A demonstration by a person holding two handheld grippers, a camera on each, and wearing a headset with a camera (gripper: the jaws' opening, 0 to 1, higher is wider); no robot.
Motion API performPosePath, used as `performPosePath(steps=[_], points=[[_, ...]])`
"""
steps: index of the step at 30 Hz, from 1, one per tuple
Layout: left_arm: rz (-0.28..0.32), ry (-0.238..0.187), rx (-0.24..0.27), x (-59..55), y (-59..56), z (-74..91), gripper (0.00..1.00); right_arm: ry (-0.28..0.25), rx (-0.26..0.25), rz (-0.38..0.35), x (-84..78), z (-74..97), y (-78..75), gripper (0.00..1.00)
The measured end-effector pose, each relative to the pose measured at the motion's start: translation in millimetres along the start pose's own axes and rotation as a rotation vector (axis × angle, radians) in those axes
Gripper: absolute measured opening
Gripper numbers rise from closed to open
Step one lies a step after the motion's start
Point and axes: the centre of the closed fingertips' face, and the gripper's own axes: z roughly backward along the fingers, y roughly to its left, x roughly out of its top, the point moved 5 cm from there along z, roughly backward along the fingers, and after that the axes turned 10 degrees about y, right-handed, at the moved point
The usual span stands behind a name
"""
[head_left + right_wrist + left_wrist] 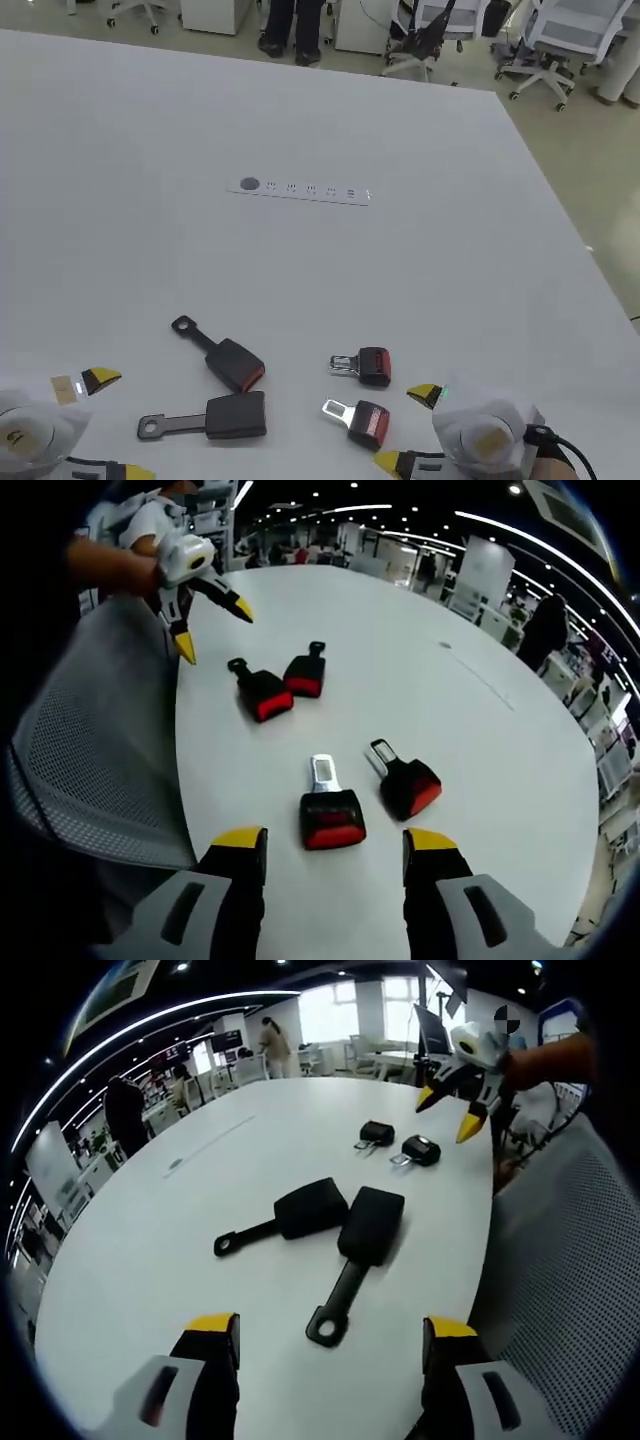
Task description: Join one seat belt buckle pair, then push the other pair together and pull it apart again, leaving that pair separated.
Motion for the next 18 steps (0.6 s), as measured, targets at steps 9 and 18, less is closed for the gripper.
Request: performPosePath(steps=[9, 18], points=[[-0.099, 0.051, -0.055, 16.2, -11.7, -18.5, 0.66, 0.034, 0.047, 0.031, 0.8, -16.9, 7.0, 0.48], [-0.150, 0.074, -0.106, 27.4, -11.5, -45.3, 0.54, 0.051, 0.078, 0.054, 7.3, -29.2, 8.6, 0.44]])
